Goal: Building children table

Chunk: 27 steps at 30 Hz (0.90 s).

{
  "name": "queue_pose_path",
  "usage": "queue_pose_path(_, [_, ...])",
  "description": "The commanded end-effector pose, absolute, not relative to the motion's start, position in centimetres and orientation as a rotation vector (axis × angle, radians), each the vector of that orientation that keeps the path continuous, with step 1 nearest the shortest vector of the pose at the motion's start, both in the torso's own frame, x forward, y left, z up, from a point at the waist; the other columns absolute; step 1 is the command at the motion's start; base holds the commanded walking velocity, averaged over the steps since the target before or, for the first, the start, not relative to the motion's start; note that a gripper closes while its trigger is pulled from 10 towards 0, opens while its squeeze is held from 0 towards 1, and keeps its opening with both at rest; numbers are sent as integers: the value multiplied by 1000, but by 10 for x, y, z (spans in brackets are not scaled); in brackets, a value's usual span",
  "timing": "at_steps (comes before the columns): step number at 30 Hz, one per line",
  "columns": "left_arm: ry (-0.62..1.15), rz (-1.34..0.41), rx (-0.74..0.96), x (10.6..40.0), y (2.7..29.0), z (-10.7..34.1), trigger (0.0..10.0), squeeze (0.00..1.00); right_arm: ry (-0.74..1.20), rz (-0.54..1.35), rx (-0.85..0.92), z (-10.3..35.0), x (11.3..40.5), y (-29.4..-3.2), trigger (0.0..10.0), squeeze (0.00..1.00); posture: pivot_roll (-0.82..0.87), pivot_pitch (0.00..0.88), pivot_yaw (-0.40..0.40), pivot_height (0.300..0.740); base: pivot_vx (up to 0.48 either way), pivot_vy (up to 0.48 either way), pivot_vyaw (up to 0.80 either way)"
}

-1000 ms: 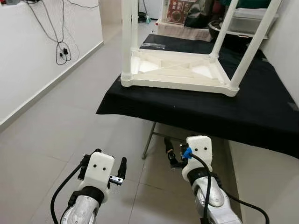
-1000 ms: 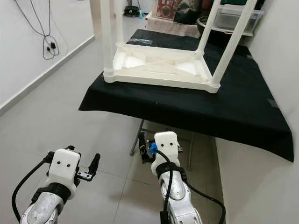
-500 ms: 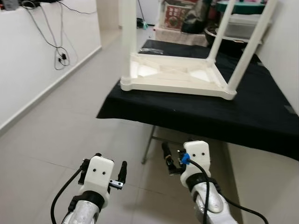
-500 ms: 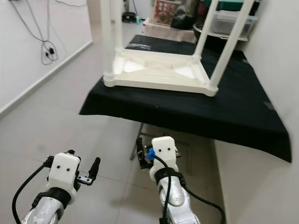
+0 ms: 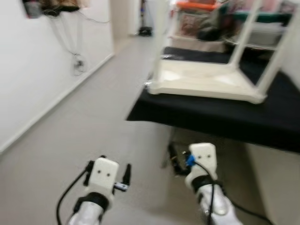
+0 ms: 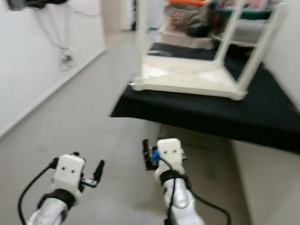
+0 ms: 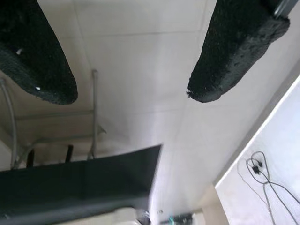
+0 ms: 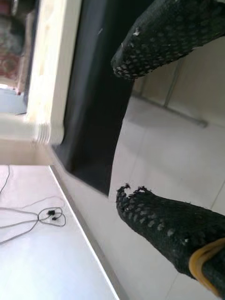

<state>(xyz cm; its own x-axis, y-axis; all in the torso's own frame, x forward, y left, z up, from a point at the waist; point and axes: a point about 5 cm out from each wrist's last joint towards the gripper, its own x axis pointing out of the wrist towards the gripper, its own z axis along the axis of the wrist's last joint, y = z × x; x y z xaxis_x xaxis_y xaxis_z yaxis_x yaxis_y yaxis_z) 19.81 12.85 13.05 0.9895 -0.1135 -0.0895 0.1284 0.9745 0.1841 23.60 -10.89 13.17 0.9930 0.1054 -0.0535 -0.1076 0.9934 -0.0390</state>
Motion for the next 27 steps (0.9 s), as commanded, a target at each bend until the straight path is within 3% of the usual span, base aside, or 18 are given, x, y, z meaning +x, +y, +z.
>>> queue_pose_path(1, [101,-112,203,197,131,127,10000,0,52,103,-52,132,236,-110,10000,0,164,50,-95,740,0,0,0])
queue_pose_path(27, [70,-65,220,198,135,133,10000,0,48,87,-37,134,239,-111,10000,0,159,59,-92,740,0,0,0])
